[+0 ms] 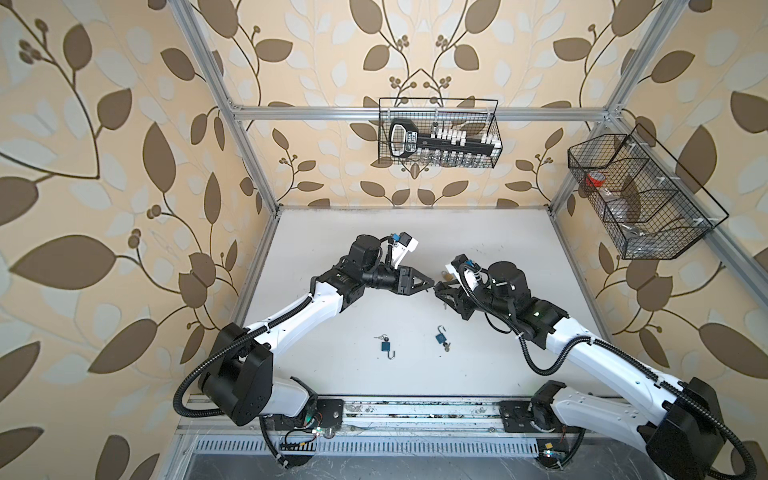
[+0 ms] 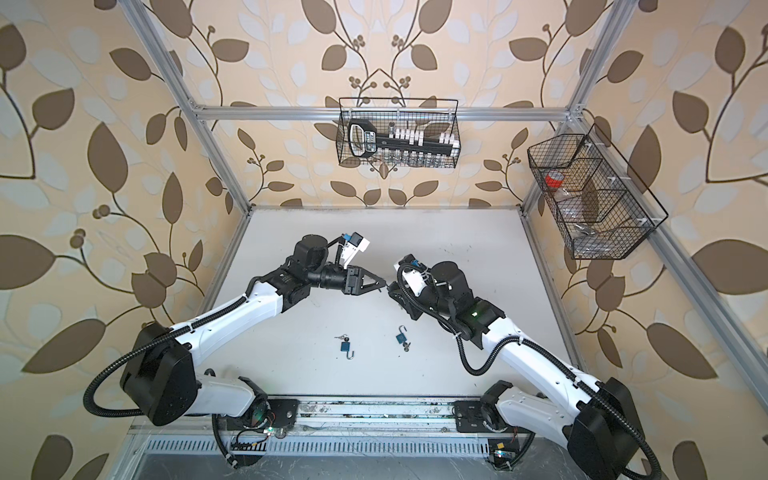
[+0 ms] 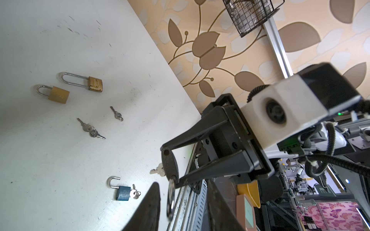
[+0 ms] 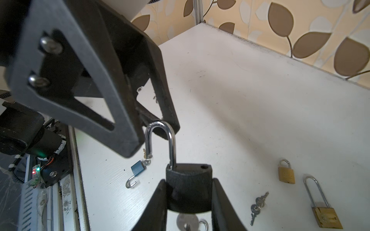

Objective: Lock with the key

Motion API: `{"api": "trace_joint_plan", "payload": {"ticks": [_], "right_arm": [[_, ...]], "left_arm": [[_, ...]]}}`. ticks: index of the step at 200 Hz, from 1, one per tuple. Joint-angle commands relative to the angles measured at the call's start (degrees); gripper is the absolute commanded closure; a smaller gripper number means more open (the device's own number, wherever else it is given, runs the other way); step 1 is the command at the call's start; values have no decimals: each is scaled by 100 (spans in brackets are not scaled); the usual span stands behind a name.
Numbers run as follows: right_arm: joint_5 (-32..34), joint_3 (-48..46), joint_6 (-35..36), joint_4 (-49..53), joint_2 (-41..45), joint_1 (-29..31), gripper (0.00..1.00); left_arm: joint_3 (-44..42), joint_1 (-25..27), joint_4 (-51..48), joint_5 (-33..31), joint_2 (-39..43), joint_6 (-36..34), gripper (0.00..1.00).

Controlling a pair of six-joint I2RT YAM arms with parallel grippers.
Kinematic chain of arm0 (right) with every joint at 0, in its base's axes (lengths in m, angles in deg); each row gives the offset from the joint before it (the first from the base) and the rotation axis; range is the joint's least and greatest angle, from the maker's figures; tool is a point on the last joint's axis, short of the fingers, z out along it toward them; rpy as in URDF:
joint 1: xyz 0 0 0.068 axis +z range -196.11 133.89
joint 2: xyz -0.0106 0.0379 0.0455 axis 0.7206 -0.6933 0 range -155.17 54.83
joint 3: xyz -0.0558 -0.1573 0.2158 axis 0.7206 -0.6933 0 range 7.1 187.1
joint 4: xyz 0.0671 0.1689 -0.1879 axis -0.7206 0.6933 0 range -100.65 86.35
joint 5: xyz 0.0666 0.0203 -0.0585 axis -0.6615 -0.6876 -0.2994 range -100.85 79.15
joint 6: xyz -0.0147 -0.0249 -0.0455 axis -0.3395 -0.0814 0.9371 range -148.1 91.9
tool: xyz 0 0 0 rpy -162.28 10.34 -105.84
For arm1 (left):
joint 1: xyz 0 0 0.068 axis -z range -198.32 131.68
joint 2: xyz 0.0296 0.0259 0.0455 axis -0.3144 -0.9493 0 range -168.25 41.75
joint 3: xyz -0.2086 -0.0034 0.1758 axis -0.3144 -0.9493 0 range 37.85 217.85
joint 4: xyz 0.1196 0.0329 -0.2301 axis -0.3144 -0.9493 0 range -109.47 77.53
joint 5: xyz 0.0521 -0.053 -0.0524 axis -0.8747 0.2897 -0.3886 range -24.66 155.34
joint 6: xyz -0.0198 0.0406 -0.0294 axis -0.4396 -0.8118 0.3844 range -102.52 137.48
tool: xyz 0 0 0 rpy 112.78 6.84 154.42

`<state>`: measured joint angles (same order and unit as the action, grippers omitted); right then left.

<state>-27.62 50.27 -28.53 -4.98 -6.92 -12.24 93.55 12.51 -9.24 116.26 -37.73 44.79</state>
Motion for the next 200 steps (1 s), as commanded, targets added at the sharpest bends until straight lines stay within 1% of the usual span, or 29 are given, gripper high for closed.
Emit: {"api": "trace_joint_plan", "payload": {"ticks": [1,35,62,83,123,156,164,178,200], "right_arm": [[-181,99,-72,-216,130,-46,100],[-238,86,-72,-211,124,-53,100],[-278,94,-54,-207,136,-56,100],[-281,83,-37,-210,140,-56,100],[-293,77,42,-276,162,-59,100],[-200,129,129,-420,282,-63,100],[-171,150,160,-457,309,-64,93],[-144,199,207,-501,320,-60,88],[-151,287,281,-549,313,-64,72]], "left_arm": [[249,47,205,227,5,-121,68],[256,54,218,195,-6,-112,81],[272,55,205,151,-2,-104,90],[294,53,197,113,-14,-101,100],[314,61,192,-168,108,-108,100],[382,64,177,-716,298,9,100],[435,64,165,-748,321,21,100],[540,64,126,-733,329,25,100],[625,64,143,-655,328,126,100]]}}
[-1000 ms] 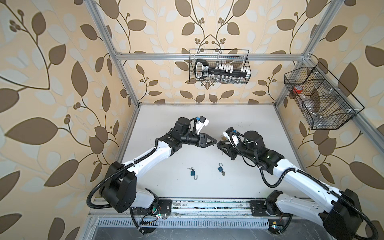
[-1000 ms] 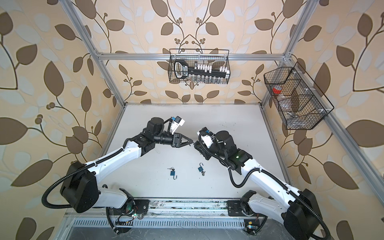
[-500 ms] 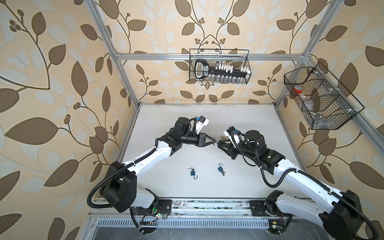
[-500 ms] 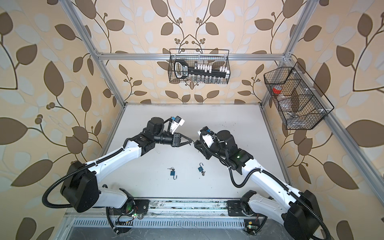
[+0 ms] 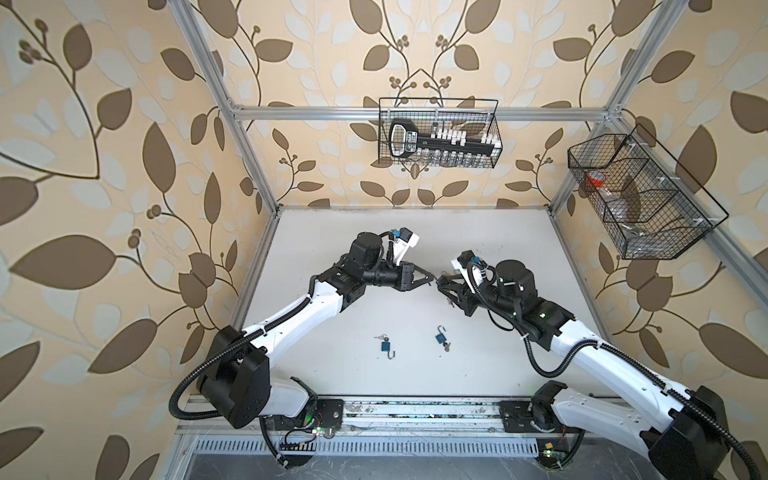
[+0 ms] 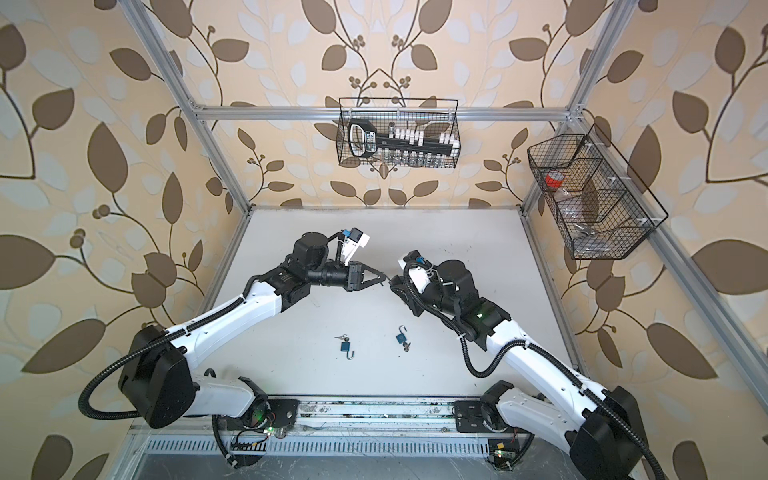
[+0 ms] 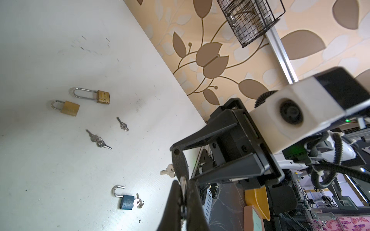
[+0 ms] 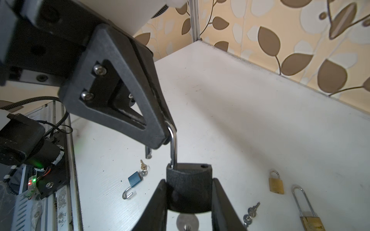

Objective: Lock with the key

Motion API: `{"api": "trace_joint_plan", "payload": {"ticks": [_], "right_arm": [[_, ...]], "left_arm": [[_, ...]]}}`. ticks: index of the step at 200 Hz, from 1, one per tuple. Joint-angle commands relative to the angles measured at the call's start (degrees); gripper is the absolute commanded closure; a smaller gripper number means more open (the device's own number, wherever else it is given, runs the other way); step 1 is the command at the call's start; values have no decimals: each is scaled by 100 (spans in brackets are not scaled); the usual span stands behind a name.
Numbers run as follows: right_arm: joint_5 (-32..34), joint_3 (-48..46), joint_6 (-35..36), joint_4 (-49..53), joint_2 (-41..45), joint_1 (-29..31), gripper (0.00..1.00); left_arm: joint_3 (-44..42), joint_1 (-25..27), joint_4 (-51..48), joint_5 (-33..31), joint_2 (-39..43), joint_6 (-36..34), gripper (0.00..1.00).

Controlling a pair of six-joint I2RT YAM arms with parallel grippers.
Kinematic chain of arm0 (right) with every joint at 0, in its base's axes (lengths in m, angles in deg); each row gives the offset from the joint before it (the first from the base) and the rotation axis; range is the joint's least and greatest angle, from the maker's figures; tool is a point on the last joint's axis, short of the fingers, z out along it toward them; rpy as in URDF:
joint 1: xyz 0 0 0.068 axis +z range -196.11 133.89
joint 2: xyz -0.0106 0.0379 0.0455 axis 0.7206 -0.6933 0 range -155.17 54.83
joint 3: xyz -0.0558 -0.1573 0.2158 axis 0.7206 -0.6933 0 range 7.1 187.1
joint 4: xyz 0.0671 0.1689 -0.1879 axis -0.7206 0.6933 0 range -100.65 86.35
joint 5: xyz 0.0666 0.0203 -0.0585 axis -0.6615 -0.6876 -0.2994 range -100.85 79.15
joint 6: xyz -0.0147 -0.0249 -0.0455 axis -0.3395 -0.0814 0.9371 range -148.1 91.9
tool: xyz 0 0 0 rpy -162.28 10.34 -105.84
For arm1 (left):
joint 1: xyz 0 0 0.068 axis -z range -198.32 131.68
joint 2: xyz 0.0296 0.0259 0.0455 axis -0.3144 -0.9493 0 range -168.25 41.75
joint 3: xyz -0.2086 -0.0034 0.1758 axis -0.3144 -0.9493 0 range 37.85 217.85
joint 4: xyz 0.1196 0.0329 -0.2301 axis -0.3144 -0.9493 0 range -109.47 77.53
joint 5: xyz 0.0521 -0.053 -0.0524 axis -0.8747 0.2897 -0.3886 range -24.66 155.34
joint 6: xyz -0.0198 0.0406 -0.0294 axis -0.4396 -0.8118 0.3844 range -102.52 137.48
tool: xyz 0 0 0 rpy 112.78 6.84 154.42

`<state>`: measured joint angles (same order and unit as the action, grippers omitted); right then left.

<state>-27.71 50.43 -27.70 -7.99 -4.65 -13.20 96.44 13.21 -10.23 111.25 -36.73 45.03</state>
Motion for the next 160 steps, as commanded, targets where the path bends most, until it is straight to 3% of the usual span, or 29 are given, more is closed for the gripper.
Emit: {"api": "trace_joint_plan", "payload": {"ticks": [1,29,60,98,139,160], "right_arm": [[-137,276,202,-248,86,32,71],[12,257,261,-417,241,35,57],[489,-97,231,-1008,623,35,48],[821,-479,503,-1433,919,32,46],[885,-1229,987,-2868,1211,39,41],[1059,-1346,1109,-3060,1183,32,38]], "left_arm": [[341,-6,242,-154,232,106,100],[347,-9,266,-184,279,193,100],[308,-11,365,-330,394,290,100],[388,-11,356,-339,427,372,100],[258,-17,422,-807,694,588,100],[176,-28,404,-1150,869,696,100]]}}
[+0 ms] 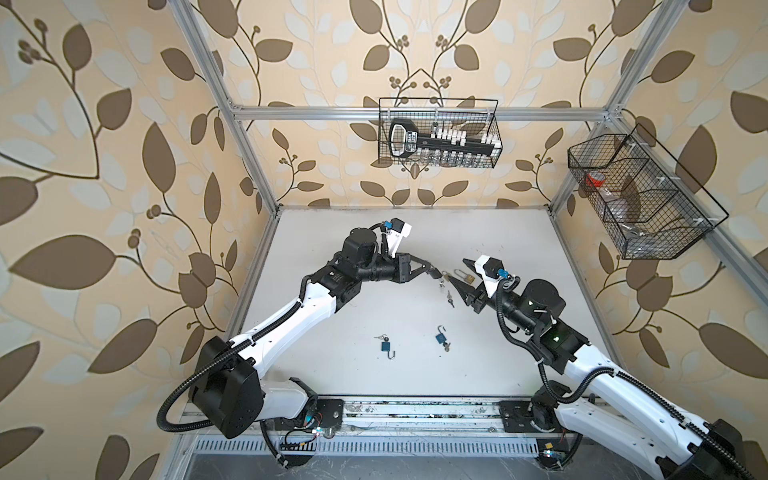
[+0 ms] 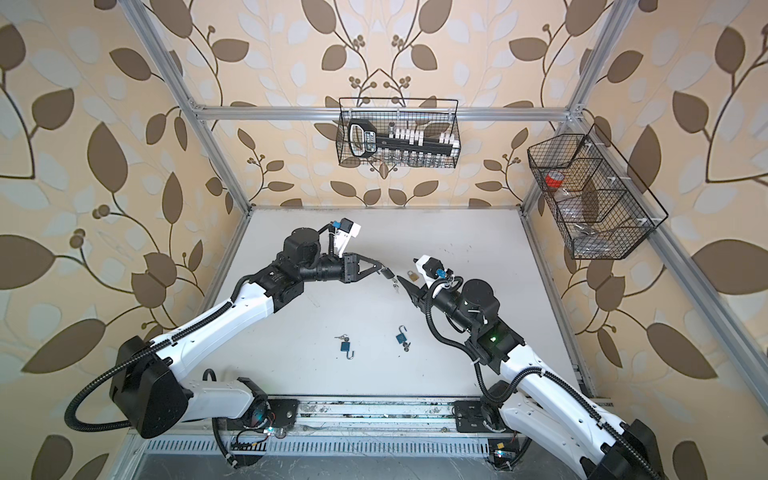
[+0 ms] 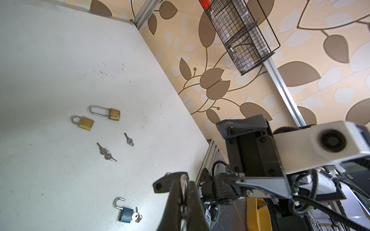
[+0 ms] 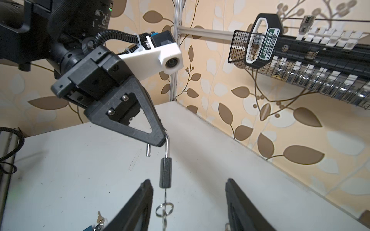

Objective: Lock with the key

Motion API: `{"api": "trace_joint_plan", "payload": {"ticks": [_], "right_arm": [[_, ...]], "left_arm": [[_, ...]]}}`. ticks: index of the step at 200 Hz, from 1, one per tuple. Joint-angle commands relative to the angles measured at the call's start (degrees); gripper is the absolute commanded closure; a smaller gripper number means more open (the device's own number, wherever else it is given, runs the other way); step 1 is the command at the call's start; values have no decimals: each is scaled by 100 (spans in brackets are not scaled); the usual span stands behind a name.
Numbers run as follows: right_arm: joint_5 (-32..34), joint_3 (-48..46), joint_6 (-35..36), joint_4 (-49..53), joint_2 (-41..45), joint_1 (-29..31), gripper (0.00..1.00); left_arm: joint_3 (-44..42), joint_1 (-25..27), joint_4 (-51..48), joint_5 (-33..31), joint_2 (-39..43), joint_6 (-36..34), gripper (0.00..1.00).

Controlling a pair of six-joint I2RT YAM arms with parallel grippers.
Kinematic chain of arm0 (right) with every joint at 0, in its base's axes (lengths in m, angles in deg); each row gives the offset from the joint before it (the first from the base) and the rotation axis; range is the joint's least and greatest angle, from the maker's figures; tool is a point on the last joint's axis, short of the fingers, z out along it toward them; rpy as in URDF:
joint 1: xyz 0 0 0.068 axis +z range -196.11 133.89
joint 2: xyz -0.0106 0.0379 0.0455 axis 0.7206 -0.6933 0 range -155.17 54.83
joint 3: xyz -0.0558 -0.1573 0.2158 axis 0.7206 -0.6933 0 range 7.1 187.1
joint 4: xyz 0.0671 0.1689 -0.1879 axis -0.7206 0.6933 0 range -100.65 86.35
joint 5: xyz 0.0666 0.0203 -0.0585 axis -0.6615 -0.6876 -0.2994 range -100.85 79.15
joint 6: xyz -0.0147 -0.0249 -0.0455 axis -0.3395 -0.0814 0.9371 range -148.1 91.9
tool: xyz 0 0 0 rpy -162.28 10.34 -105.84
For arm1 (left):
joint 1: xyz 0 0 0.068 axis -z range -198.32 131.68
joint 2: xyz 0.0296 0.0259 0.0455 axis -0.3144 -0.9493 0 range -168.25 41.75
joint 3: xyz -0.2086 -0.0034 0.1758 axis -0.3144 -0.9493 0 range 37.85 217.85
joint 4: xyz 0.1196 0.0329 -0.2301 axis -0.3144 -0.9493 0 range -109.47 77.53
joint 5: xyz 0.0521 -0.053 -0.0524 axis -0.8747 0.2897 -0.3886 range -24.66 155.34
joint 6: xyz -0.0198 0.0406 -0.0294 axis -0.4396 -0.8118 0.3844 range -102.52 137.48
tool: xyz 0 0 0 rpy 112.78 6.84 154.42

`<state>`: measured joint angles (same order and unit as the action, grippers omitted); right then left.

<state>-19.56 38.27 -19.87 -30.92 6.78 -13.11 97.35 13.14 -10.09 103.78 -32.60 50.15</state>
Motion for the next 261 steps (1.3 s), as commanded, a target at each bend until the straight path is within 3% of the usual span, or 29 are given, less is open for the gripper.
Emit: {"api": "trace_joint_plan", "payload": {"ticks": [1,77,119,133,159,211,261], "right_arm": [[250,-130,327,-772,36,27,38],[14,-361,204,-1269,24,23,36],[-211,-582,127,-2038,-93,23,35],[-81,-604,-282,-2331,-181,-55,35],[-614,-696,-1016,-2871,-291,-479,36],[-1195,-1182,-735,-3761,-426,-490,37],[-1187,-1016,-829,-4163,-815,-366,39]], "left_arm": [[77,-19,398,-413,465,186,100],[-19,-154,225,-1095,834,528,100],[-197,-315,524,-913,882,837,100],[-238,-342,641,-821,896,908,100],[-307,-395,877,-650,901,1078,100],[-438,-422,1469,-290,896,1321,100],[-510,-422,1686,-159,953,1374,100]]}}
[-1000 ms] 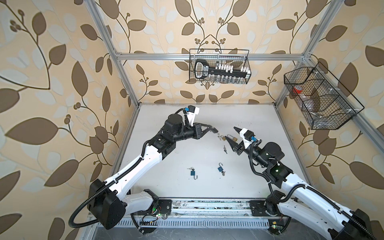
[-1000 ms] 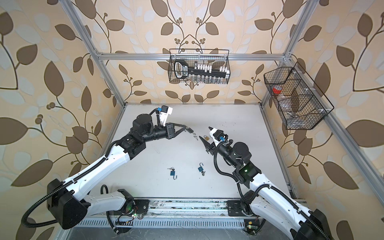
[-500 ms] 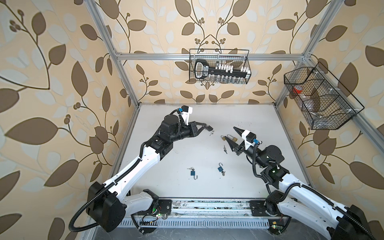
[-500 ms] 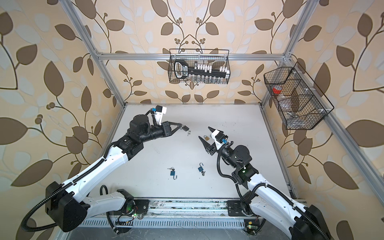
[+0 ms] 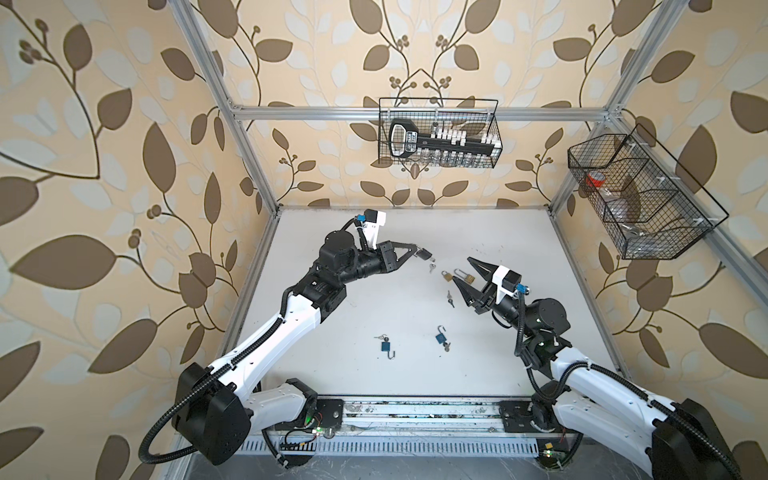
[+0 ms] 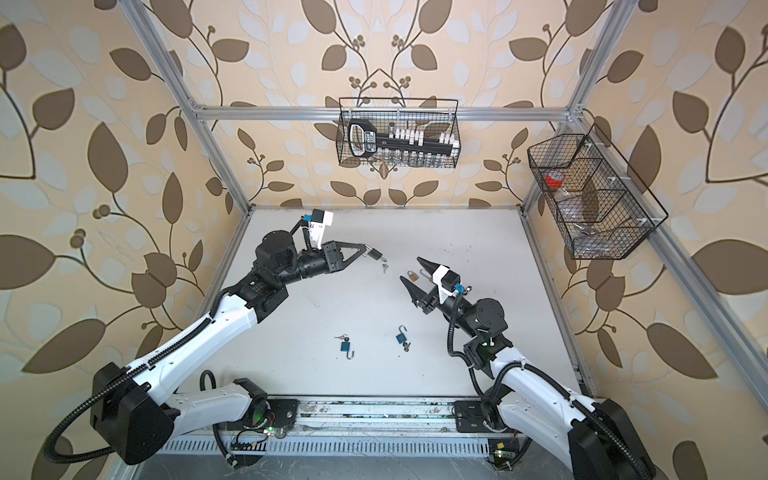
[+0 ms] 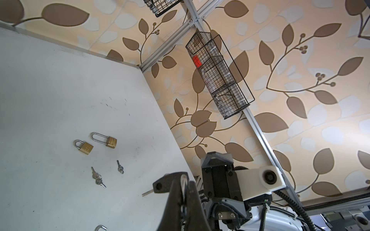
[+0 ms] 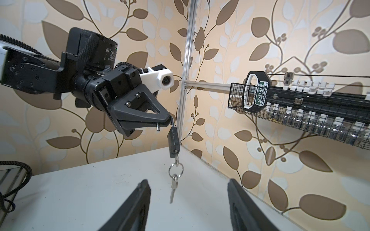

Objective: Lock with the key

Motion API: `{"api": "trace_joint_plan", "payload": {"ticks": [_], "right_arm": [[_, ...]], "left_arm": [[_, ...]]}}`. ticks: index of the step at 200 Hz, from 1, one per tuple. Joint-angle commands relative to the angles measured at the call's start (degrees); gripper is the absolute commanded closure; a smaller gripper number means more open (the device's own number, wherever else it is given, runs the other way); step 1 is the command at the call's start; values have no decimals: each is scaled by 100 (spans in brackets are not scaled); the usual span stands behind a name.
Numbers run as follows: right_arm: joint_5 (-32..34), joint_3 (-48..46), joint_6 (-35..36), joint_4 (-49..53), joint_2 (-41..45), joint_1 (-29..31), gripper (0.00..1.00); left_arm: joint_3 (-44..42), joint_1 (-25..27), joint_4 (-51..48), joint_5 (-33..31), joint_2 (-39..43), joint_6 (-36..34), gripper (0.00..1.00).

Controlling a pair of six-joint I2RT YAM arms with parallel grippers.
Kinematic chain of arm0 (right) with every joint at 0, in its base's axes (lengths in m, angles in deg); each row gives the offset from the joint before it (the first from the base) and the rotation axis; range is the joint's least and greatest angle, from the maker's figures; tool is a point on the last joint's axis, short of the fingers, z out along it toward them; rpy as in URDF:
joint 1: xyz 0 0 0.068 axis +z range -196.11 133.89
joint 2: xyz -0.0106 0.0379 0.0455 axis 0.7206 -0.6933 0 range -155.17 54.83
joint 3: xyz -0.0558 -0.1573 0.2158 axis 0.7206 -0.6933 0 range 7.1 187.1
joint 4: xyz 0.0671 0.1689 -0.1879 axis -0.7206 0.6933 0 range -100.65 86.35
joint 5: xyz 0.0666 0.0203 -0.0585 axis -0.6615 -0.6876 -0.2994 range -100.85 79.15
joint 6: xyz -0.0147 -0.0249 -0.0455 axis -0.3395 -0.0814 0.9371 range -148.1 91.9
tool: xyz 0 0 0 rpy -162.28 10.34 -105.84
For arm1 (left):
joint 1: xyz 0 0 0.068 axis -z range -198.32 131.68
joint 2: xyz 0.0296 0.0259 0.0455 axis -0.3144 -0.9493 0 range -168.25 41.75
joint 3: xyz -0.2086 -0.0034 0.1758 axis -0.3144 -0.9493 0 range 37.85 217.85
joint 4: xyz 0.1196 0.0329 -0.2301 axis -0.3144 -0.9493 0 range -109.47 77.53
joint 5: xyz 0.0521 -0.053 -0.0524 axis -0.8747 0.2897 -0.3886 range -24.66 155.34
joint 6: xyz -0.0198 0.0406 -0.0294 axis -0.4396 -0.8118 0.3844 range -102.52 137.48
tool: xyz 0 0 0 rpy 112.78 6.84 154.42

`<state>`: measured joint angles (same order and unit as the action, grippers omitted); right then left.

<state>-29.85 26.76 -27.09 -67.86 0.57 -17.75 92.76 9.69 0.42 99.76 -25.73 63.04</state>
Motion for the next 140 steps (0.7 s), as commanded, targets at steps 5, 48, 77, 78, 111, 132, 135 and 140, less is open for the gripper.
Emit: {"api": "trace_joint_plan", "payload": {"ticks": [5,48,77,78,111,132,135,140], "right_arm": [[-108,184,-119,-467,-254,157,39],[132,461,-25,-699,-828,490,41],[-124,758,-74,-704,-1128,487,41],[-132,767,-79,-700,-1138,487,41],[-614,1109,-391,-714,-1458,378,40],[-924,1295,-583,-710,-1623,331,44],[-968,1315,-610,-712,-1645,328,44],[-1051,1359,-662,-713,-1687,320,46]], "left_arm": [[-52,-76,644,254,271,89,100],[-56,-76,789,418,253,164,100],[-56,-77,894,572,253,181,100],[-58,-76,897,578,253,181,100],[-60,-68,1090,772,253,185,100],[-52,-68,1148,860,244,177,100],[-51,-68,1154,871,244,178,100],[-59,-68,1166,882,245,181,100]]}}
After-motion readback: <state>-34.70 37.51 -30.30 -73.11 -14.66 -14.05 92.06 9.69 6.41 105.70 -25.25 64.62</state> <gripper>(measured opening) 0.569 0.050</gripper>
